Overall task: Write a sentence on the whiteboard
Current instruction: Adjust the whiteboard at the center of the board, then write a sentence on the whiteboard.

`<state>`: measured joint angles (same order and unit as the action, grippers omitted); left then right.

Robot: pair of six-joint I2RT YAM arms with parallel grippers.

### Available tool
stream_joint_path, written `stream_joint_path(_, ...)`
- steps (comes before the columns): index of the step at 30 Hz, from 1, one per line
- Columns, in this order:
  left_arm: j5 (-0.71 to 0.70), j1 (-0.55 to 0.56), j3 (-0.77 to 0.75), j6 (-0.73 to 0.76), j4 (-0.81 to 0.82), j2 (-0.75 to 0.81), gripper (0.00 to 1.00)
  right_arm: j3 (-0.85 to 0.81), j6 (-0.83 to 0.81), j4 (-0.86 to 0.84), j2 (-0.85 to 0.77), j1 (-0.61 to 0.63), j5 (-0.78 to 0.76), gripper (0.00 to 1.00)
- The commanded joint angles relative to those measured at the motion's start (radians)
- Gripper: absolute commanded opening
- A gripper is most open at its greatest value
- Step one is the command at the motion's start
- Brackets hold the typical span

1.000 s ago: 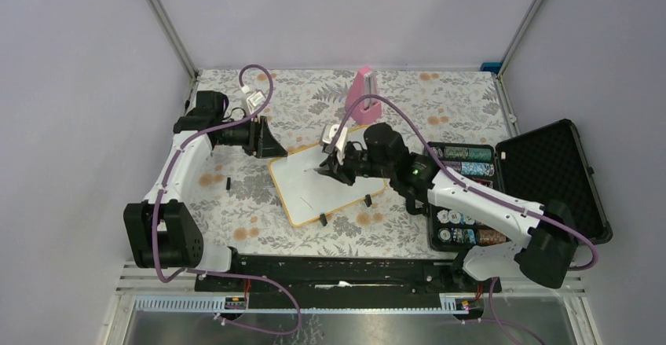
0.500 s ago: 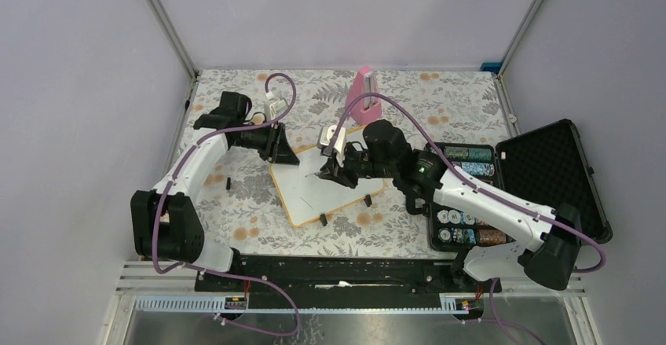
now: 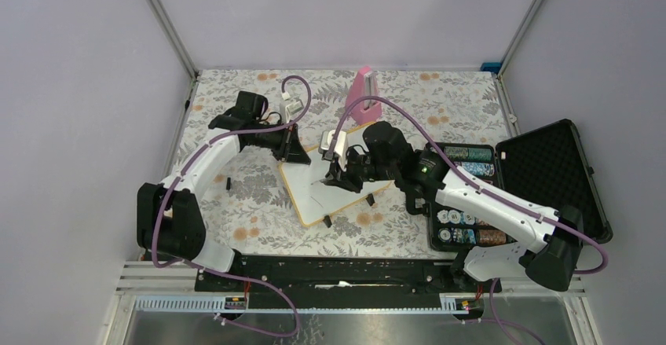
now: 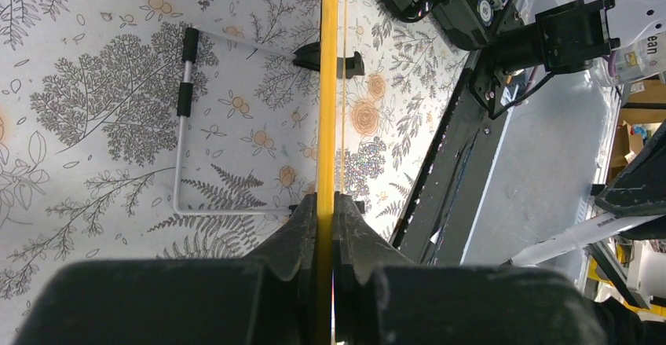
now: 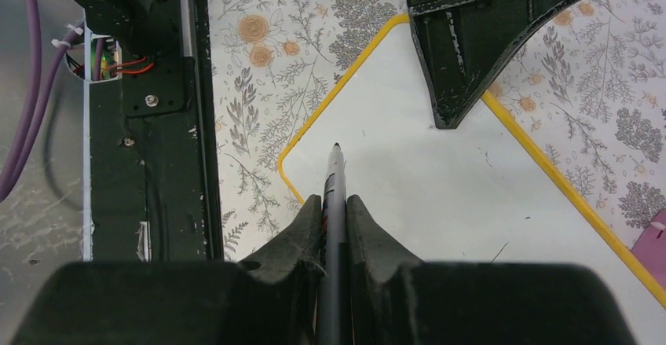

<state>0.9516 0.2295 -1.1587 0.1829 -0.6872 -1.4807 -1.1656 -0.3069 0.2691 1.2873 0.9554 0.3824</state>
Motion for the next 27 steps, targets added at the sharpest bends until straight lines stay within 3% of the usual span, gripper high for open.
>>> stream_joint_path(1, -0.081, 0.014, -0.009, 0.002, 0.089, -0.022, 0.0, -0.019, -0.031, -0.02, -0.022, 0.0, -0.06, 0.0)
stream_joint_path(5, -0.085, 0.014, -0.01, 0.047, 0.041, -0.013, 0.0, -0.004, -0.029, -0.048, -0.005, -0.013, -0.072, 0.0)
stream_joint_path(8, -0.092, -0.014, -0.015, 0.062, -0.009, 0.013, 0.26, 0.004, -0.005, -0.085, 0.002, -0.015, -0.086, 0.0)
stream_joint_path(12, -0.035, -0.111, -0.031, 0.083, -0.088, 0.042, 0.44, 0.017, 0.026, -0.145, 0.021, -0.014, -0.099, 0.0)
stream_joint_path(17, 0.057, -0.215, -0.005, 0.097, -0.112, 0.094, 0.42, 0.013, 0.062, -0.224, 0.071, -0.014, -0.065, 0.0)
stream_joint_path(23, 0.087, -0.221, 0.026, 0.1, -0.106, 0.11, 0.38, -0.015, 0.085, -0.258, 0.134, -0.014, -0.064, 0.0)
stream_joint_path(27, 0.096, -0.221, 0.023, 0.101, -0.107, 0.094, 0.3, -0.026, 0.121, -0.308, 0.158, -0.014, -0.074, 0.0)
